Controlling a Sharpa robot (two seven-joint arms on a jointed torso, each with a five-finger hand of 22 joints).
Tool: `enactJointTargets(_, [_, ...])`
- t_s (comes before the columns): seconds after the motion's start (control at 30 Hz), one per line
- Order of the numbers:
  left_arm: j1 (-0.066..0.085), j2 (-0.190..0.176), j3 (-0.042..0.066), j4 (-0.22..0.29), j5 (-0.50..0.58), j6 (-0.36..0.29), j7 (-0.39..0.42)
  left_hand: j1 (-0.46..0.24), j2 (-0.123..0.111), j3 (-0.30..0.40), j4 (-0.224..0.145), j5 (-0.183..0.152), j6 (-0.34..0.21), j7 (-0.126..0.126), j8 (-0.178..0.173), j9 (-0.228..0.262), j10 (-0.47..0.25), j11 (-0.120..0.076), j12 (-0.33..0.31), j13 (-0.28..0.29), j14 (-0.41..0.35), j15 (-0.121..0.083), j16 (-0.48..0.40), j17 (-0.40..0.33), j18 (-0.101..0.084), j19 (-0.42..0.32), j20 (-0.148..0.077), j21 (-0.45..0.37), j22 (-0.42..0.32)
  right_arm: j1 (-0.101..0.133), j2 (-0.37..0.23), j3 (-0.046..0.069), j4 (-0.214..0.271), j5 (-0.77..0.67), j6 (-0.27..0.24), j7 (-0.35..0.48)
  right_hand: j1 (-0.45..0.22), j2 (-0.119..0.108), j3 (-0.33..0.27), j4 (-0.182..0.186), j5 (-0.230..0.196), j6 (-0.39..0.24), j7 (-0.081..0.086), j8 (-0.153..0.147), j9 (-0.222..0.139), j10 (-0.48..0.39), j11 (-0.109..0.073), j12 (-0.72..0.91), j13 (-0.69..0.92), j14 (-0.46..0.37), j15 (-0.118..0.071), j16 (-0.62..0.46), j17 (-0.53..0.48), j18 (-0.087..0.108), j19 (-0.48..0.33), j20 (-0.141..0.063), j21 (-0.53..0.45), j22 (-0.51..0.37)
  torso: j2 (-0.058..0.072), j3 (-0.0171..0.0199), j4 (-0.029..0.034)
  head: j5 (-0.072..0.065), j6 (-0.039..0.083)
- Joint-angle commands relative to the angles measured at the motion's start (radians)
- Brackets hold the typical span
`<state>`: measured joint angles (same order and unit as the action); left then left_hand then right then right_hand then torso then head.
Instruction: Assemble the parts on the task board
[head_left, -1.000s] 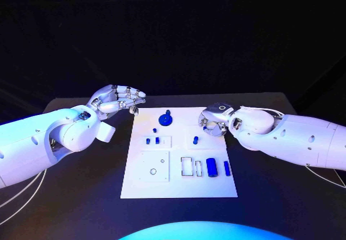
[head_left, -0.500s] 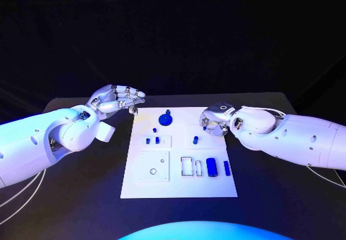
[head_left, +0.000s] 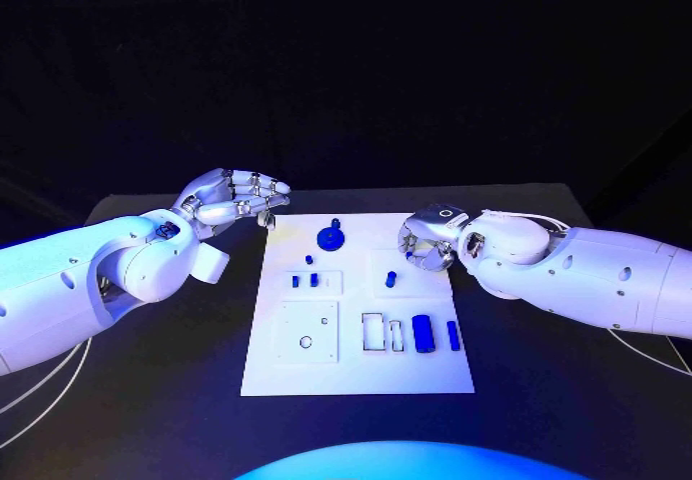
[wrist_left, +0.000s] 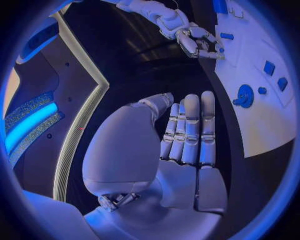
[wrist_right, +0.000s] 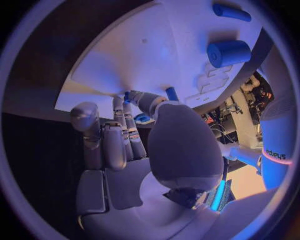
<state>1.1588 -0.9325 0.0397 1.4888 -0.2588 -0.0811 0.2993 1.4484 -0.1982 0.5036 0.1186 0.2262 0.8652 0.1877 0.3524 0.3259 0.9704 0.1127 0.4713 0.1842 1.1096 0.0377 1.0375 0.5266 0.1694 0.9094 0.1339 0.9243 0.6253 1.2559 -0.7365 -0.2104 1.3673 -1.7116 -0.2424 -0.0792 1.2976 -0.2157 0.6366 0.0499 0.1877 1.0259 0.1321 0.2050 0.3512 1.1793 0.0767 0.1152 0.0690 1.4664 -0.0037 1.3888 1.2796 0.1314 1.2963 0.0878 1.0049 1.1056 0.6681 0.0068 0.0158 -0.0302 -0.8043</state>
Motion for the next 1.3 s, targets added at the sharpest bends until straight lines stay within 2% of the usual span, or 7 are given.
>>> enactJointTargets(0.03, [0.0, 0.002, 0.001, 0.002, -0.002, 0.013, 0.003, -0.001, 0.006, -0.003, -0.002, 0.004, -0.005, -0.002, -0.005, -0.001, -0.001, 0.003, 0.002, 0.001, 0.003, 0.001, 0.005, 0.001, 0.015, 0.006, 0.001, -0.004, -0.002, -0.015, 0.003, -0.01, 0.0, 0.032, 0.083, 0.016, -0.002, 0.01, -0.001, 0.008, -0.003, 0.006, 0.001, 0.003, 0.001, 0.007, -0.002, 0.003, 0.002, 0.053, 0.002, 0.006, 0.001, -0.01, 0.006, 0.0, 0.004, 0.001, 0.0, 0.0001, -0.0003, 0.001, -0.001])
enactJointTargets(0.27, [0.0, 0.002, 0.001, 0.002, -0.004, 0.014, 0.002, -0.001, 0.007, -0.004, -0.002, 0.004, -0.006, -0.001, -0.005, -0.001, -0.002, 0.003, 0.002, 0.001, 0.002, 0.002, 0.005, 0.001, 0.015, 0.006, 0.001, -0.004, -0.002, -0.017, 0.003, -0.01, 0.0, 0.04, 0.09, 0.013, 0.002, 0.017, 0.001, 0.005, -0.003, 0.014, 0.001, 0.012, 0.008, 0.023, -0.002, 0.007, 0.003, 0.053, 0.002, 0.008, 0.001, -0.011, 0.007, 0.002, 0.006, 0.005, 0.0, 0.0004, -0.0005, 0.001, -0.002])
enactJointTargets(0.4, [0.0, 0.002, 0.001, 0.002, -0.005, 0.015, 0.001, -0.001, 0.007, -0.004, -0.002, 0.004, -0.006, -0.001, -0.005, -0.001, -0.002, 0.003, 0.002, 0.001, 0.002, 0.002, 0.005, 0.001, 0.015, 0.006, 0.001, -0.004, -0.002, -0.018, 0.003, -0.01, -0.001, 0.031, 0.08, 0.001, 0.022, 0.034, 0.011, -0.011, -0.003, 0.026, 0.0, 0.026, 0.019, 0.043, -0.006, 0.011, 0.004, 0.053, -0.001, 0.011, 0.002, -0.011, 0.01, 0.0, 0.013, 0.014, 0.0, 0.0007, -0.0004, 0.0, -0.003])
enactJointTargets(0.53, [0.0, 0.002, 0.001, 0.002, -0.005, 0.016, 0.001, -0.001, 0.007, -0.004, -0.002, 0.004, -0.006, -0.001, -0.005, -0.001, -0.002, 0.003, 0.002, 0.001, 0.002, 0.002, 0.005, 0.001, 0.015, 0.006, 0.001, -0.004, -0.002, -0.018, 0.003, -0.01, 0.0, 0.011, 0.062, -0.014, 0.066, 0.064, 0.044, -0.051, 0.0, 0.036, -0.001, 0.042, 0.036, 0.074, -0.012, 0.016, 0.009, 0.054, -0.009, 0.019, 0.01, -0.013, 0.017, -0.007, 0.033, 0.034, 0.0, 0.0013, -0.0002, 0.0, -0.004])
enactJointTargets(0.6, [0.0, 0.002, 0.001, 0.002, -0.005, 0.016, 0.0, 0.001, 0.007, -0.003, -0.003, 0.004, -0.006, -0.002, -0.005, -0.001, -0.002, 0.003, 0.002, 0.001, 0.002, 0.002, 0.006, 0.002, 0.015, 0.007, 0.001, -0.004, -0.002, -0.018, 0.003, -0.01, 0.0, 0.0, 0.048, -0.023, 0.071, 0.07, 0.059, -0.06, 0.001, 0.037, -0.001, 0.047, 0.04, 0.082, -0.012, 0.015, 0.01, 0.055, -0.01, 0.024, 0.015, -0.015, 0.021, -0.009, 0.045, 0.046, 0.0, 0.001, -0.0001, 0.0, -0.005])
enactJointTargets(1.03, [0.0, 0.002, 0.001, 0.001, -0.006, 0.016, 0.0, 0.001, 0.007, -0.003, -0.003, 0.004, -0.006, -0.002, -0.005, -0.001, -0.002, 0.003, 0.002, 0.001, 0.002, 0.002, 0.006, 0.002, 0.015, 0.007, 0.001, -0.004, -0.002, -0.018, -0.002, -0.007, 0.003, -0.012, -0.044, -0.037, 0.07, 0.072, 0.09, -0.072, 0.001, 0.041, -0.004, 0.056, 0.05, 0.102, -0.017, 0.012, 0.013, 0.053, -0.014, 0.025, 0.013, -0.017, 0.02, -0.01, 0.063, 0.067, -0.001, -0.0003, 0.0002, 0.0, -0.004])
enactJointTargets(1.3, [0.0, 0.002, 0.001, -0.001, -0.006, 0.015, 0.0, 0.001, 0.007, -0.003, -0.003, 0.004, -0.007, -0.001, -0.005, -0.001, -0.003, 0.003, 0.002, 0.001, 0.002, 0.002, 0.006, 0.003, 0.015, 0.007, 0.002, -0.005, -0.002, -0.009, -0.021, 0.008, 0.017, 0.075, -0.098, -0.002, 0.068, 0.07, 0.093, -0.073, 0.0, 0.041, -0.004, 0.056, 0.051, 0.103, -0.017, 0.01, 0.013, 0.053, -0.015, 0.025, 0.012, -0.016, 0.017, -0.01, 0.06, 0.065, -0.001, -0.0012, 0.0, 0.001, 0.0])
